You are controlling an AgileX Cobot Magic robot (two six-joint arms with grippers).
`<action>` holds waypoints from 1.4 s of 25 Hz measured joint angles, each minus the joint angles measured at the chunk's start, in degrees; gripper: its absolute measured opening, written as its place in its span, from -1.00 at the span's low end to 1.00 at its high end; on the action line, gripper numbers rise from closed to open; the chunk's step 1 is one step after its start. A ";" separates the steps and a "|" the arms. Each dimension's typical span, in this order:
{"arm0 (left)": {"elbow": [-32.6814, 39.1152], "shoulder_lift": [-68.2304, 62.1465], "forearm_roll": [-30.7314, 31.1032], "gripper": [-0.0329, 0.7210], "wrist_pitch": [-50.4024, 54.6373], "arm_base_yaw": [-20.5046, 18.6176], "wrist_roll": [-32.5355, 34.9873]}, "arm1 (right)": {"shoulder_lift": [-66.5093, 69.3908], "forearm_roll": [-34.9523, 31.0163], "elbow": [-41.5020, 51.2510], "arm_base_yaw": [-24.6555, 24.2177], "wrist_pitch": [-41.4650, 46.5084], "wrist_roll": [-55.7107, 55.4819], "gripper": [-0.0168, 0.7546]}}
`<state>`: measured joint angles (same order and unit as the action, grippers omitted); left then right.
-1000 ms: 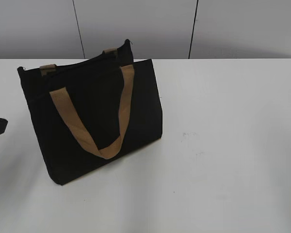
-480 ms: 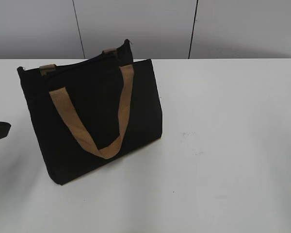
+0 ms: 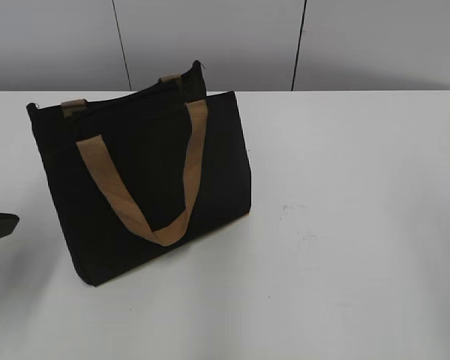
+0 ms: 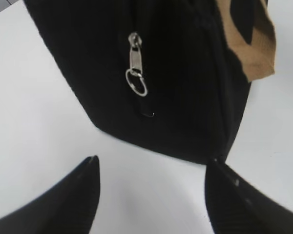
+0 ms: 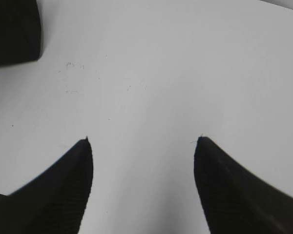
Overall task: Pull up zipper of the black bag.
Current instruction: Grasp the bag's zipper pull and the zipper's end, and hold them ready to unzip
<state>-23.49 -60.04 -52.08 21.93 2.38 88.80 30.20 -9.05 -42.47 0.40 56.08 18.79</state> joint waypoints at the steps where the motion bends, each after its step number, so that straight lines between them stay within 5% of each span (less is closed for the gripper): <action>1: 0.15 -1.25 -1.34 0.42 -1.24 0.00 0.91 | 0.00 0.00 0.00 0.00 0.00 0.00 0.35; 8: 0.15 -11.91 -29.57 0.42 0.13 0.00 29.60 | 0.00 0.00 0.00 0.00 0.00 0.00 0.35; 14: 0.05 -19.57 -45.19 0.39 3.32 0.00 46.67 | 0.00 0.00 0.00 0.00 0.00 0.00 0.35; 20: -0.97 -26.26 -46.93 0.37 6.57 -0.28 55.60 | 0.00 -0.05 0.00 0.00 0.00 0.00 0.35; 35: -5.24 -30.74 -47.21 0.36 15.40 -5.11 56.27 | 0.00 -4.38 0.00 0.00 -0.23 0.00 0.35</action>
<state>-28.73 -90.79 -99.29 37.33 -2.73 145.08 30.20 -13.43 -42.47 0.40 55.86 18.79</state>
